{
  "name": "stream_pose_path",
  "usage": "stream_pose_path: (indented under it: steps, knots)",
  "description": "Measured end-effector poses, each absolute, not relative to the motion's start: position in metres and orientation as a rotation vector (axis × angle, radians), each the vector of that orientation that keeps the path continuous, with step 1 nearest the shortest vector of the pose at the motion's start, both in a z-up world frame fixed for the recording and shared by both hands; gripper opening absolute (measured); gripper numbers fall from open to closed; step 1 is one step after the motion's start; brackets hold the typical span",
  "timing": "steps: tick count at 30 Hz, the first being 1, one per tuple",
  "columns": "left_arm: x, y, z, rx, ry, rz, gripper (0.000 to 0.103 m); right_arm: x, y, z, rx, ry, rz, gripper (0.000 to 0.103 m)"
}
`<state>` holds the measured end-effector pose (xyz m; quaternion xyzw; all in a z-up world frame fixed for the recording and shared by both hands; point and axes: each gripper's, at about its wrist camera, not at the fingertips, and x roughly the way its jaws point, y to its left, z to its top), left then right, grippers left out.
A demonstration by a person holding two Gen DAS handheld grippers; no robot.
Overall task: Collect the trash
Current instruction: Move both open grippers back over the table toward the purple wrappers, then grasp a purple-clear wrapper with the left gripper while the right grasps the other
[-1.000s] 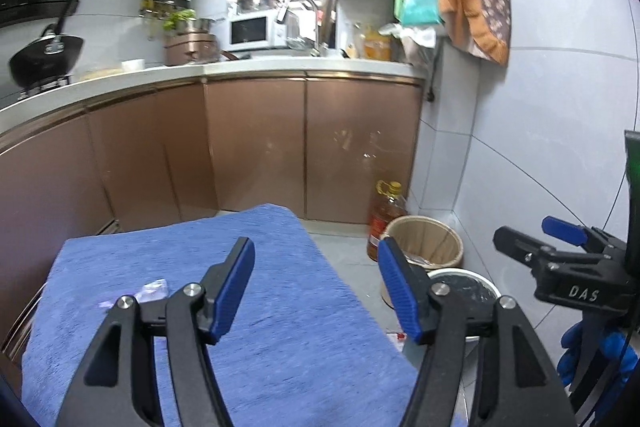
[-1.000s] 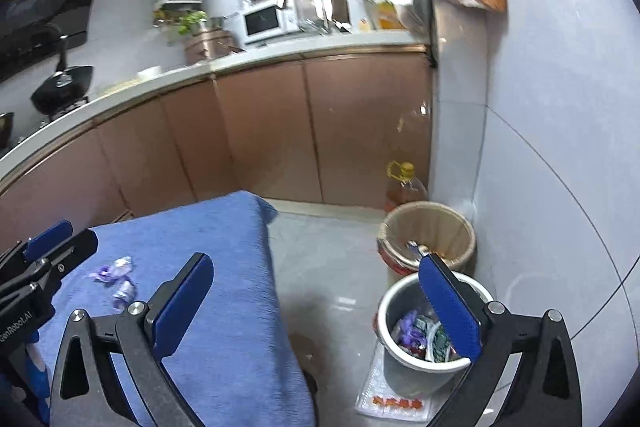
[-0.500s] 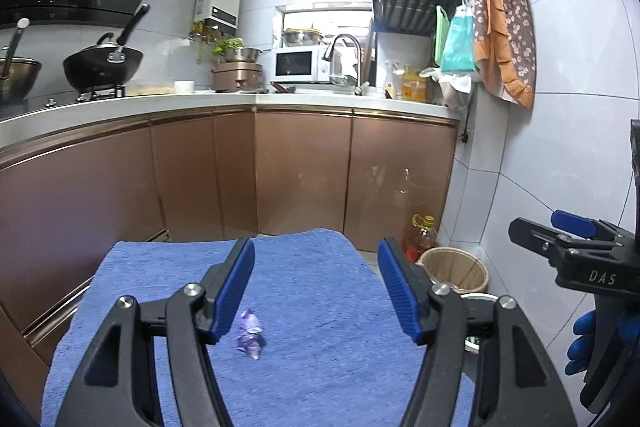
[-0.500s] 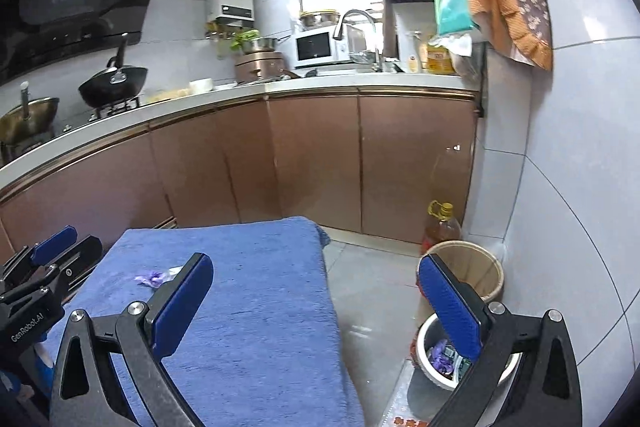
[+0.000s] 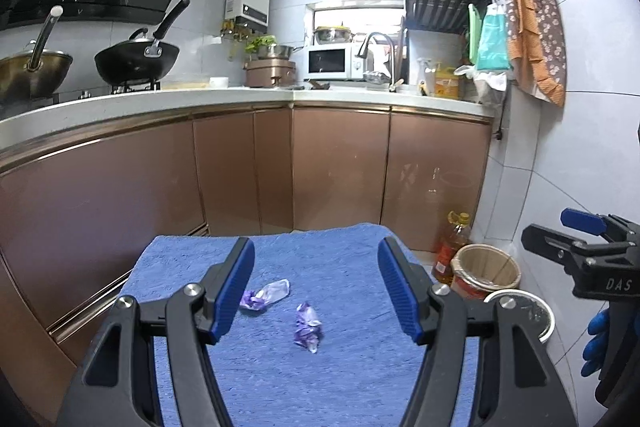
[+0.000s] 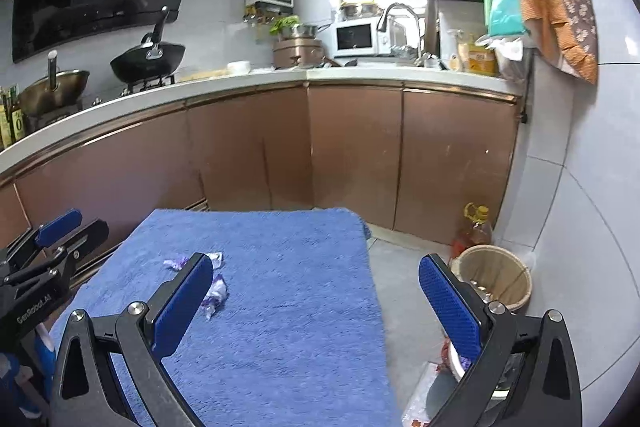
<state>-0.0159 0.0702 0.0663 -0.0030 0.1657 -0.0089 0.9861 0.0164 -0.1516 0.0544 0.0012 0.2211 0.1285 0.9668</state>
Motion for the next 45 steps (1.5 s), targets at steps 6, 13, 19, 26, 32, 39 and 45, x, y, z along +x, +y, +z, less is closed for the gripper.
stream_pose_path:
  steps: [6,13,19,26,32,39,45]
  knots:
    - [0.008,0.09,0.047,-0.01,0.405,-0.014,0.062,0.034,-0.133,0.034,0.01,0.527,0.334,0.103]
    - [0.047,0.148,0.009,-0.021,0.532,0.014,0.062,0.064,-0.096,-0.001,-0.03,0.648,0.46,0.103]
    - [0.08,0.196,-0.026,-0.041,0.656,-0.049,0.062,0.096,-0.058,-0.037,-0.034,0.754,0.596,0.103]
    - [0.139,0.191,-0.053,0.03,0.771,-0.21,0.062,0.14,-0.014,-0.084,-0.014,0.882,0.713,0.09]
    - [0.187,0.18,-0.082,0.058,0.874,-0.338,0.062,0.168,0.002,-0.111,0.022,0.952,0.764,0.071]
    - [0.209,0.182,-0.108,0.04,0.925,-0.355,0.051,0.18,0.008,-0.12,0.041,0.974,0.796,0.052]
    - [0.21,0.176,-0.117,0.043,0.944,-0.327,0.025,0.186,0.009,-0.122,0.073,0.97,0.814,0.041]
